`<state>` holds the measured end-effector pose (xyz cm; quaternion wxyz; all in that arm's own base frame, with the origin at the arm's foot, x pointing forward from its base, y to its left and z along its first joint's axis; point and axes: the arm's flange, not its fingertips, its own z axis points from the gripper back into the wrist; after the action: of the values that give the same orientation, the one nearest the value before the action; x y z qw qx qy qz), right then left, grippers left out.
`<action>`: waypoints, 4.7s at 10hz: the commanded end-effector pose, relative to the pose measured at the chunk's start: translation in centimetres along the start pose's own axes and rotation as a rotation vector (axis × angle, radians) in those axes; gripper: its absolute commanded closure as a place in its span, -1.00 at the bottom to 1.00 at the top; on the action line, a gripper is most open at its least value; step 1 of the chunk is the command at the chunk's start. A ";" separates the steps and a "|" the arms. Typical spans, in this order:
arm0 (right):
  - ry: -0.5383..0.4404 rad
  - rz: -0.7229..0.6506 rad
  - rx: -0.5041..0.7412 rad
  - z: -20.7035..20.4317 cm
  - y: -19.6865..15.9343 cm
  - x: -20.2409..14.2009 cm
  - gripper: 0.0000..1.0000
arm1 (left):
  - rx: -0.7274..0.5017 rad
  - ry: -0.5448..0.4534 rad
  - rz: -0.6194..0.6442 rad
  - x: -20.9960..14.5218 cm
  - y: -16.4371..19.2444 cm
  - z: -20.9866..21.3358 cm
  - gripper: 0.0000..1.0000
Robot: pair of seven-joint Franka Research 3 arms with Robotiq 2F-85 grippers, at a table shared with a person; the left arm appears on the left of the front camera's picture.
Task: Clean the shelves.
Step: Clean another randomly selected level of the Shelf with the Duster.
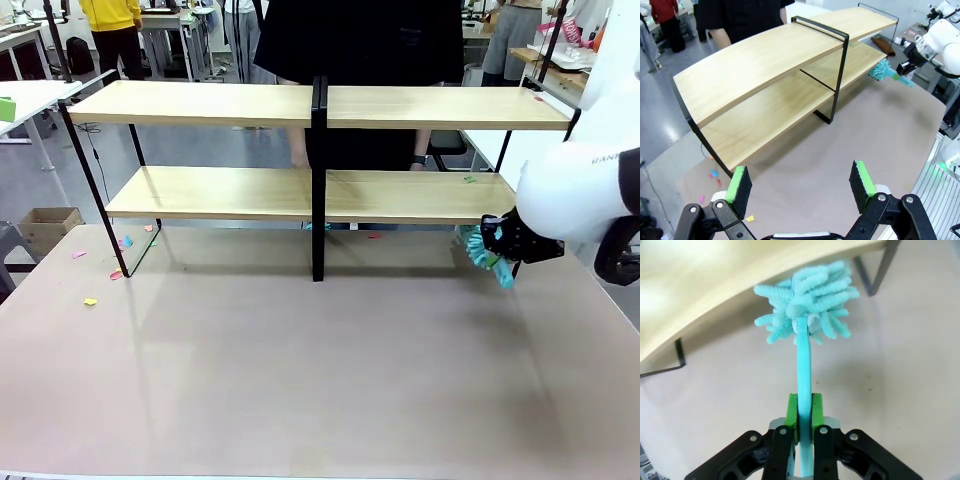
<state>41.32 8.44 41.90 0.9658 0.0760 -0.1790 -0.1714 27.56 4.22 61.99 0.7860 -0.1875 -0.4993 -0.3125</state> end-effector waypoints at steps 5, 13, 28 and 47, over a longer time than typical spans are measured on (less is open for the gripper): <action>0.098 0.046 0.153 1.8 -1.6 -6.2 0.75 | 0.009 0.008 0.003 0.0 -0.1 -0.1 -1.00; 0.611 0.440 0.466 15.6 -17.1 -7.7 0.75 | 0.009 0.008 0.003 0.0 -0.1 -0.1 -1.00; 0.646 0.296 0.517 12.0 -12.0 -5.5 0.75 | 0.009 0.008 0.003 0.0 -0.1 -0.1 -1.00; 0.167 0.147 0.315 -10.0 8.2 -3.3 0.75 | 0.009 0.008 0.003 0.0 -0.1 -0.1 -1.00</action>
<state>44.06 18.56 33.22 0.9633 0.2299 -0.1283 -0.0526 27.58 4.22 61.97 0.7862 -0.1877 -0.4990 -0.3125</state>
